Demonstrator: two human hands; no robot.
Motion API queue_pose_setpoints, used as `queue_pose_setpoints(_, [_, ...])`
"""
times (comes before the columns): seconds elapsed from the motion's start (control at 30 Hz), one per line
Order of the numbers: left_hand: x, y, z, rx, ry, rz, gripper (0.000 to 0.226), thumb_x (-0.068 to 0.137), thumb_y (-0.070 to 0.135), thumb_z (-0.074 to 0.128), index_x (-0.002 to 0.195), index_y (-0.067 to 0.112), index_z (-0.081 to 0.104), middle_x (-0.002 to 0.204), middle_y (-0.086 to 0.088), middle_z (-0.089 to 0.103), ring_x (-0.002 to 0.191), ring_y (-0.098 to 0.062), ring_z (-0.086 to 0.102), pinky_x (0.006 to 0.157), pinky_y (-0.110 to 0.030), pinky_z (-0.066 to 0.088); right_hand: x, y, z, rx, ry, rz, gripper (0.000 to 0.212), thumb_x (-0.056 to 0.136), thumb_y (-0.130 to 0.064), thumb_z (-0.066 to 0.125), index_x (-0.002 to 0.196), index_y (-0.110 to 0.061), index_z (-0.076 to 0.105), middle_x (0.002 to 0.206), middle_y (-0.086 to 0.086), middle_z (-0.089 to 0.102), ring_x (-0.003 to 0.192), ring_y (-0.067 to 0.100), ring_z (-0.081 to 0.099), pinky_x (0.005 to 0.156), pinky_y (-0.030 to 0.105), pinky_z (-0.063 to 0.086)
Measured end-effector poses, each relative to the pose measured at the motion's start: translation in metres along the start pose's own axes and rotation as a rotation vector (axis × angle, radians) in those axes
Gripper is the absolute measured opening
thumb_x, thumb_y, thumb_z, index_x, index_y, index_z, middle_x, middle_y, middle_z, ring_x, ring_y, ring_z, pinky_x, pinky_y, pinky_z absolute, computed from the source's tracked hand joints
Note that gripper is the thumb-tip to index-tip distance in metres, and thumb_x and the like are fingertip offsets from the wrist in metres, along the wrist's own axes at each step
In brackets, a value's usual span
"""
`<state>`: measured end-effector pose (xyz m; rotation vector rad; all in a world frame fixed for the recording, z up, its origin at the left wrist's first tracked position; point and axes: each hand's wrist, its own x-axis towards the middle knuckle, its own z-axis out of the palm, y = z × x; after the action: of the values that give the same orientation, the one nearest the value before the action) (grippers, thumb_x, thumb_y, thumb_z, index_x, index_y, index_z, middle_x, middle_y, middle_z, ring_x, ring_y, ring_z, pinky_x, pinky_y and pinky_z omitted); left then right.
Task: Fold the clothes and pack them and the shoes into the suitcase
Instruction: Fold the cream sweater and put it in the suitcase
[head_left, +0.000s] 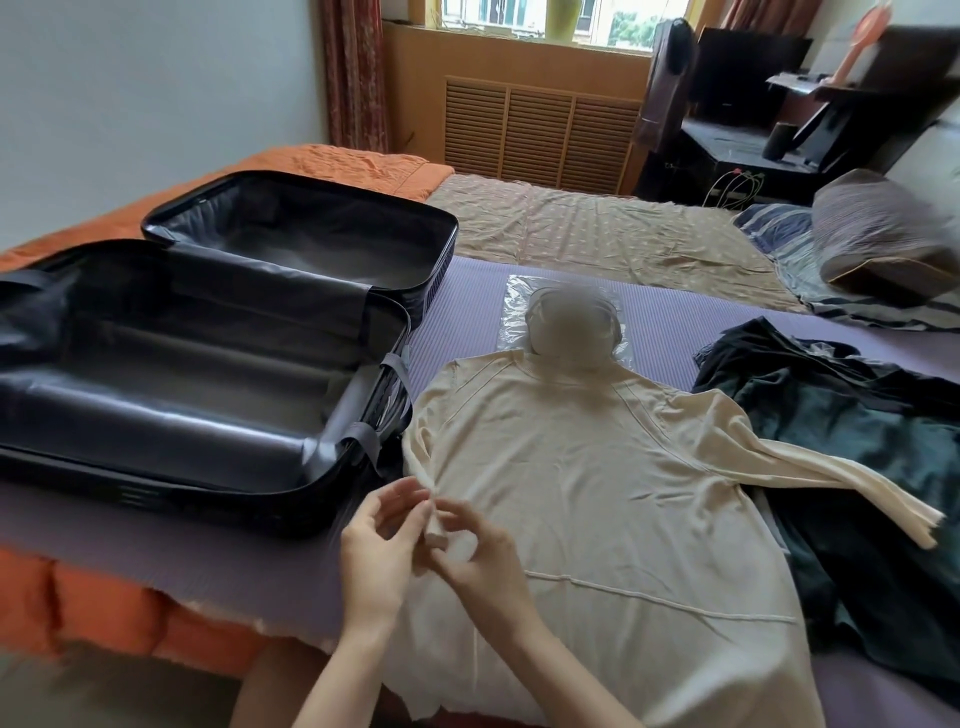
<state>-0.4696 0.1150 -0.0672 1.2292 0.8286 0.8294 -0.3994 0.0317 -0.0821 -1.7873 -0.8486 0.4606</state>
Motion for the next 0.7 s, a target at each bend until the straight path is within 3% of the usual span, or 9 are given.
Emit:
queue_pose_setpoints(0.07, [0.002,0.000,0.011,-0.033,-0.060,-0.009,0.022,0.085,-0.001,0.063,0.105,0.009,0.065,0.096,-0.008,0.072,0.095,-0.018,0.068,0.085,-0.033,0.055,0.004,0.000,-0.009,0.098,0.082,0.030,0.014,0.083,-0.023,0.069,0.096,-0.028,0.073,0.085,-0.011,0.073,0.082,0.003,0.067,0.075,0.029,0.054])
queue_pose_setpoints(0.1, [0.003,0.000,0.015,-0.033,-0.077,0.006,0.021,0.086,0.000,0.062,0.105,0.009,0.065,0.096,-0.007,0.072,0.095,-0.016,0.068,0.085,-0.030,0.055,0.007,0.001,-0.017,0.128,0.127,0.036,0.012,0.085,-0.015,0.068,0.089,-0.025,0.074,0.082,-0.010,0.074,0.079,0.003,0.067,0.072,0.024,0.053])
queue_pose_setpoints(0.2, [0.009,-0.002,0.021,0.108,-0.105,0.126,0.022,0.089,0.001,0.058,0.105,0.014,0.066,0.097,-0.001,0.071,0.093,-0.004,0.066,0.084,-0.019,0.051,0.025,0.015,-0.047,0.200,0.299,0.097,0.022,0.089,-0.003,0.060,0.076,-0.017,0.071,0.074,-0.005,0.071,0.072,0.003,0.060,0.068,0.024,0.046])
queue_pose_setpoints(0.3, [0.024,-0.016,0.027,0.386,-0.180,0.272,0.033,0.086,-0.002,0.060,0.105,0.024,0.064,0.106,0.012,0.065,0.098,0.003,0.060,0.085,-0.008,0.043,0.050,0.032,-0.081,0.197,0.434,0.193,0.022,0.093,-0.007,0.056,0.078,-0.017,0.068,0.074,-0.004,0.065,0.075,0.007,0.054,0.069,0.029,0.043])
queue_pose_setpoints(0.43, [0.058,-0.038,0.040,0.677,-0.274,0.440,0.036,0.086,0.002,0.062,0.118,0.018,0.061,0.121,0.005,0.058,0.119,-0.012,0.050,0.106,-0.028,0.037,0.074,0.049,-0.120,0.133,0.490,0.240,0.021,0.096,-0.012,0.052,0.081,-0.016,0.066,0.076,0.003,0.061,0.074,0.011,0.051,0.066,0.027,0.039])
queue_pose_setpoints(0.6, [0.099,-0.049,0.065,0.904,-0.421,0.424,0.038,0.097,0.018,0.048,0.135,0.020,0.049,0.147,0.001,0.039,0.141,-0.012,0.024,0.117,-0.032,0.014,0.099,0.066,-0.152,0.074,0.535,0.269,0.020,0.095,-0.012,0.052,0.083,-0.012,0.068,0.070,-0.001,0.060,0.072,0.013,0.052,0.062,0.023,0.039])
queue_pose_setpoints(0.7, [0.120,-0.055,0.075,1.089,-0.452,0.381,0.043,0.100,0.024,0.039,0.143,0.023,0.036,0.155,0.002,0.023,0.144,-0.010,0.012,0.116,-0.035,0.001,0.108,0.083,-0.170,-0.116,0.568,0.332,0.018,0.094,-0.016,0.051,0.089,-0.011,0.068,0.082,0.005,0.066,0.085,0.024,0.061,0.073,0.034,0.044])
